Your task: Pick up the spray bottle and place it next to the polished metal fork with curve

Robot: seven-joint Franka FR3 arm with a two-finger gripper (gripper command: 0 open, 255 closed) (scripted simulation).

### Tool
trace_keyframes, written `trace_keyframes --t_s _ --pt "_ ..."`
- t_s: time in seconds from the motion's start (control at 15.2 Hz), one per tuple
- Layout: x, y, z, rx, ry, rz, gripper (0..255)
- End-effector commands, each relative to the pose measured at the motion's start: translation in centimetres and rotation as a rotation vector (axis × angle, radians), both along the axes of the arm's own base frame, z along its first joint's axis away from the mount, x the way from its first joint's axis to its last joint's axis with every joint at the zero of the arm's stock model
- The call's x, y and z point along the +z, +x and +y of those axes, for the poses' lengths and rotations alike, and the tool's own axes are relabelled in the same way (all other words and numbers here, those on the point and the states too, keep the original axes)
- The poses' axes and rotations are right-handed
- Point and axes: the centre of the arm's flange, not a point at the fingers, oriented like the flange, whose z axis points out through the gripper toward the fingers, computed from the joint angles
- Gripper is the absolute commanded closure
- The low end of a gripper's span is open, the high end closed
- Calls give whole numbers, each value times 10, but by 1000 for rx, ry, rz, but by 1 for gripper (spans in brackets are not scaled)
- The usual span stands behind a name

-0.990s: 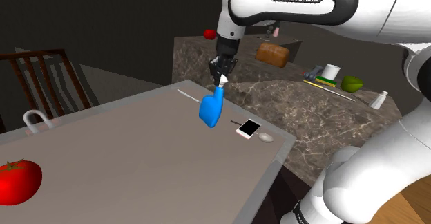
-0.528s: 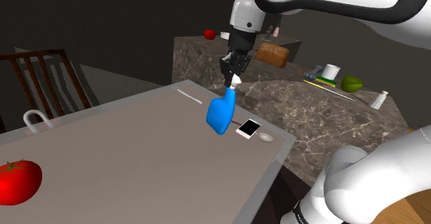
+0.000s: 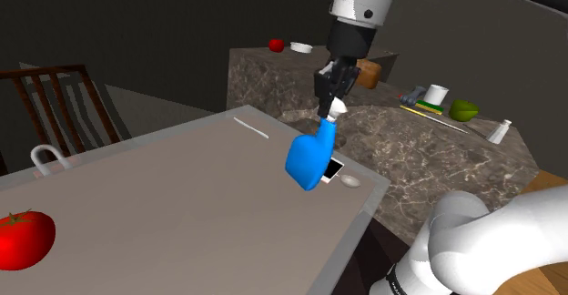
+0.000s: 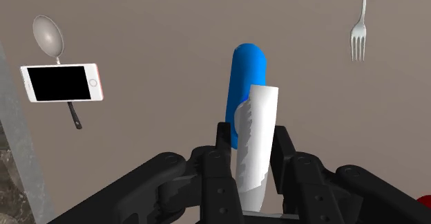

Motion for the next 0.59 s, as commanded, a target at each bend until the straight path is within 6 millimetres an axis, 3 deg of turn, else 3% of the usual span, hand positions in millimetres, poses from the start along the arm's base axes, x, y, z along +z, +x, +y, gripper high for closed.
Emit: trace_keyframes --t_s 0.0,0.53 --pt "13 -26 9 0 -1 1 255" --pt "56 -116 42 0 -1 1 255"
